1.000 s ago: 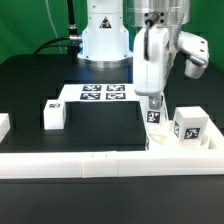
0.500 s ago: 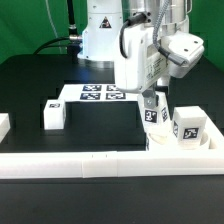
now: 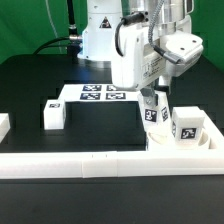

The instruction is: Assemble stool

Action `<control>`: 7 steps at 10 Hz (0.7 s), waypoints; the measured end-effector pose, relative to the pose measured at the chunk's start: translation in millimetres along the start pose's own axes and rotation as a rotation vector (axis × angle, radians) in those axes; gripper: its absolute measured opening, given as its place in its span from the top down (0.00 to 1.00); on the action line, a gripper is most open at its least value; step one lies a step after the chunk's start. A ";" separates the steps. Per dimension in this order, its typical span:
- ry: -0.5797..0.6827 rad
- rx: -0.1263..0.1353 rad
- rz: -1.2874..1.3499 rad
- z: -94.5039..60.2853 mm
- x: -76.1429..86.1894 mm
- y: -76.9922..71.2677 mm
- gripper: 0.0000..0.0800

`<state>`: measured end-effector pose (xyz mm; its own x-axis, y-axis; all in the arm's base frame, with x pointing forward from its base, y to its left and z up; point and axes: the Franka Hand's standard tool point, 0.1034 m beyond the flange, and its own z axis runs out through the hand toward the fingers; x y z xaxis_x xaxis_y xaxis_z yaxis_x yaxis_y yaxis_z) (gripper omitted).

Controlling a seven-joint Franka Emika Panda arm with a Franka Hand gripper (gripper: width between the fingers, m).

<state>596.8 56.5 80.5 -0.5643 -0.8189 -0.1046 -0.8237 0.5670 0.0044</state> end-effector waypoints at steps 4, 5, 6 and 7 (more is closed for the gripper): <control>0.002 -0.001 -0.039 0.8 -0.2 0.7 0.46; 0.002 0.000 -0.047 0.4 0.0 0.4 0.29; -0.005 0.006 -0.098 -5.0 1.1 -3.9 0.22; -0.013 0.013 -0.109 -11.3 1.0 -7.0 0.22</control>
Offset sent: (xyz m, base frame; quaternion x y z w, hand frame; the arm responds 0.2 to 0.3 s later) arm 0.0000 0.0000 0.0000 0.0000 0.0000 0.0650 0.9979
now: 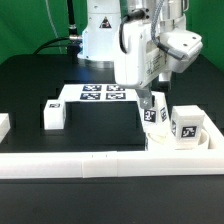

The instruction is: Assemble stool

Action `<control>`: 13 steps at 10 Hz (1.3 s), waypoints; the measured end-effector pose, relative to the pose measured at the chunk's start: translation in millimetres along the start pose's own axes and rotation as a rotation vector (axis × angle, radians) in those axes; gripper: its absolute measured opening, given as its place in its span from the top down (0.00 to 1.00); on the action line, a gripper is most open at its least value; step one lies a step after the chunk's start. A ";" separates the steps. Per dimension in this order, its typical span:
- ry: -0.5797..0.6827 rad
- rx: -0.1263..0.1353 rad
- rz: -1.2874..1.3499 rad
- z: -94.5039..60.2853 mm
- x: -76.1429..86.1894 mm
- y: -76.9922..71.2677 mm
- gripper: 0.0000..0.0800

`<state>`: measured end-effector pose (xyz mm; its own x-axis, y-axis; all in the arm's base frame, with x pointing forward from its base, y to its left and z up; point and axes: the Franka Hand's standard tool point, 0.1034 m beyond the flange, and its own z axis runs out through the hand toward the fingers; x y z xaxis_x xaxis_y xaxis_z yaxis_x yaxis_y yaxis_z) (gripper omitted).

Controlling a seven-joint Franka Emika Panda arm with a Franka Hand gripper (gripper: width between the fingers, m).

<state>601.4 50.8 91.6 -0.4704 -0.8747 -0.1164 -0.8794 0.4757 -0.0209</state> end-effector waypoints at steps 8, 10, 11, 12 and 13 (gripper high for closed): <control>-0.022 0.031 -0.121 -29.2 19.6 -11.7 0.19; -0.014 0.035 -0.179 -26.2 31.8 -10.8 0.19; 0.001 0.035 -0.214 -24.4 52.8 -12.4 0.19; 0.016 0.036 -0.247 -24.4 73.2 -19.5 0.19; 0.035 0.038 -0.280 -22.5 93.5 -29.0 0.19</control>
Offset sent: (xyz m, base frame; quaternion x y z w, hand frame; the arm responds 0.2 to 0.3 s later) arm 0.0038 -0.0301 0.0169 0.0213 -0.0146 -0.0933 0.9953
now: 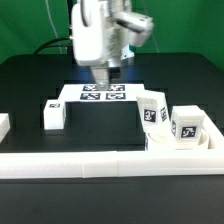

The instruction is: Assemble stool

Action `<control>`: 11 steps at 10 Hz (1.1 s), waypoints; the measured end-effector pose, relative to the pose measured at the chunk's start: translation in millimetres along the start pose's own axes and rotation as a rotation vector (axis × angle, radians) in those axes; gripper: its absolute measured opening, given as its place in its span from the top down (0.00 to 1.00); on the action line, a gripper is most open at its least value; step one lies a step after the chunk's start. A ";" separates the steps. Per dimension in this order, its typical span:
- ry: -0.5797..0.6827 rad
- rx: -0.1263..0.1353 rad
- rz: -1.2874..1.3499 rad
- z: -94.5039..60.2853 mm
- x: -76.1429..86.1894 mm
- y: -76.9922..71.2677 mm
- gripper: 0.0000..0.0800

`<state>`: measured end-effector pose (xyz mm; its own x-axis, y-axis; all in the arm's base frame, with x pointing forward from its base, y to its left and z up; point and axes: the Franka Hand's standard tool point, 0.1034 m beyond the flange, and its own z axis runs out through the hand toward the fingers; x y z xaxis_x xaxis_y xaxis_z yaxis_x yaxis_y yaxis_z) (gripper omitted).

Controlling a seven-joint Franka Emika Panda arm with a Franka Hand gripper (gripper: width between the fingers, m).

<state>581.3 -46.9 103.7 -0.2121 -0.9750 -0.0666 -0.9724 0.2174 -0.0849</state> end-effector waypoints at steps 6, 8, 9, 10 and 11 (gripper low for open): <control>0.017 -0.010 -0.202 7.7 9.0 -0.2 0.19; 0.083 -0.054 -0.445 15.5 10.6 3.3 0.19; 0.118 -0.061 -0.508 22.8 8.3 4.0 0.19; 0.135 -0.044 -0.619 26.1 11.0 2.3 0.19; 0.133 -0.052 -0.694 26.3 12.1 3.1 0.19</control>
Offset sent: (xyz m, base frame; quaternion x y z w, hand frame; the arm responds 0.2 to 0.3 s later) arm 0.0000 0.0000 0.0000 0.0000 0.0000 -0.0650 0.9979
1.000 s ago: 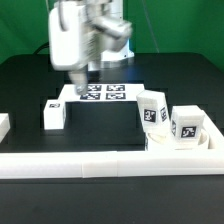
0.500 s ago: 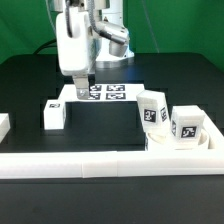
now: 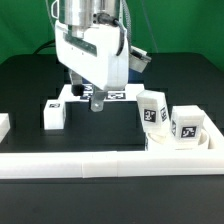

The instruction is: Assemble stool

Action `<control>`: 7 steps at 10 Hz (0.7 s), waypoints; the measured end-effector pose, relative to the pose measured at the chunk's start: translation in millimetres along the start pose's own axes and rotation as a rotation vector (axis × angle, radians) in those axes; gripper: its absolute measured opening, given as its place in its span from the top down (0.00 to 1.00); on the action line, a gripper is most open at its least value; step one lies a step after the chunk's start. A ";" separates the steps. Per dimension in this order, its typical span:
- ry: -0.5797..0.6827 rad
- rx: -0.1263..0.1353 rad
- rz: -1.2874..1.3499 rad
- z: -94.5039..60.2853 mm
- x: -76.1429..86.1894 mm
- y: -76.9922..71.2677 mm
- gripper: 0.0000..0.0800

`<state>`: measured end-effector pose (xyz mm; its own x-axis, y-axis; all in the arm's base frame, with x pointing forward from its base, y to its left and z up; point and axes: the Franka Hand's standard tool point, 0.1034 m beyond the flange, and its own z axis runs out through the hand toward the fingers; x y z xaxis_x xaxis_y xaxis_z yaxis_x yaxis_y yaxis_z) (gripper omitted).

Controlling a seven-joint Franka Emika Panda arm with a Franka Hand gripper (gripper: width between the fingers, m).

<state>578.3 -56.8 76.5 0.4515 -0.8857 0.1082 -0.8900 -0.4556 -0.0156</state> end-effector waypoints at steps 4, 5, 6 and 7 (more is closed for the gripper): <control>0.002 -0.001 -0.279 0.2 1.9 0.9 0.19; 0.008 0.000 -0.430 0.2 7.7 2.2 0.19; 0.011 0.001 -0.575 -0.5 14.8 5.0 0.19; 0.011 0.003 -0.654 -1.8 21.4 8.5 0.19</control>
Offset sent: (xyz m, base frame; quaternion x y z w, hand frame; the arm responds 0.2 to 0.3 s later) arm 0.0000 0.0000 0.0000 0.0000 0.0000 -0.1938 0.9810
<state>580.2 -79.5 80.4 0.8992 -0.4246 0.1062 -0.4316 -0.9004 0.0545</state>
